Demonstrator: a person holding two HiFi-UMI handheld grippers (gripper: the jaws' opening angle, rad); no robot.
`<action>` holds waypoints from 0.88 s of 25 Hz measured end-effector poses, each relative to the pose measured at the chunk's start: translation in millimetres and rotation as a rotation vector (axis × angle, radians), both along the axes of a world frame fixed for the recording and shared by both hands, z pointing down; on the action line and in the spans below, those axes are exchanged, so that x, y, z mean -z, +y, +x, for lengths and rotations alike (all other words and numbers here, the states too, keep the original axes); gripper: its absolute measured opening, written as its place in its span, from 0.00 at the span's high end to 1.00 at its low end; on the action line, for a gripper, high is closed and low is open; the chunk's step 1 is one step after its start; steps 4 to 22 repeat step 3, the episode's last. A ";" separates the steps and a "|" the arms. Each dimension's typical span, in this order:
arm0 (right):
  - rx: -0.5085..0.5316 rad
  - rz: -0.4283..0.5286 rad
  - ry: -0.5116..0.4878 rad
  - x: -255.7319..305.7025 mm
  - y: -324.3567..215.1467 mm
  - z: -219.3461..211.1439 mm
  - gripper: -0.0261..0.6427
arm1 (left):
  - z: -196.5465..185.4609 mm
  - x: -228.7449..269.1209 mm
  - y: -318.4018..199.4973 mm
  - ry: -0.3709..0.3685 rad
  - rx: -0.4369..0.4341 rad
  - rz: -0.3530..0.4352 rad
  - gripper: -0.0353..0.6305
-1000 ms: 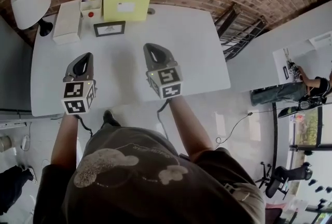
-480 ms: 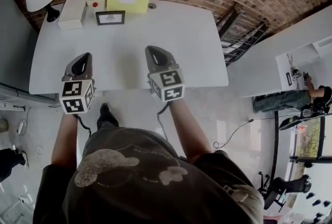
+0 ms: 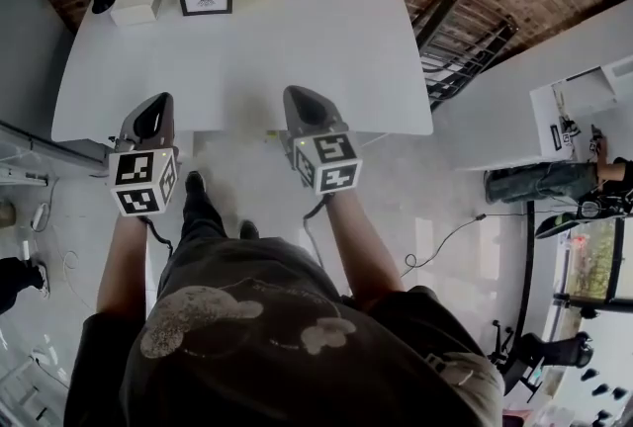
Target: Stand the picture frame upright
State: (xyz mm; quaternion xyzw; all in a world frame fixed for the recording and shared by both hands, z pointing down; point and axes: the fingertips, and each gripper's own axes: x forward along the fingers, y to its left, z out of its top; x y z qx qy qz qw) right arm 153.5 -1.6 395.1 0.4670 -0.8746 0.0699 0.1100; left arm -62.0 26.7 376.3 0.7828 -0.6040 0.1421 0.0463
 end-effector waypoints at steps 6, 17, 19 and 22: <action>-0.009 -0.001 -0.013 -1.8 13.7 8.3 0.95 | 8.0 0.2 16.0 -0.003 -0.001 -0.001 0.93; -0.009 -0.001 -0.013 -1.8 13.7 8.3 0.95 | 8.0 0.2 16.0 -0.003 -0.001 -0.001 0.93; -0.009 -0.001 -0.013 -1.8 13.7 8.3 0.95 | 8.0 0.2 16.0 -0.003 -0.001 -0.001 0.93; -0.009 -0.001 -0.013 -1.8 13.7 8.3 0.95 | 8.0 0.2 16.0 -0.003 -0.001 -0.001 0.93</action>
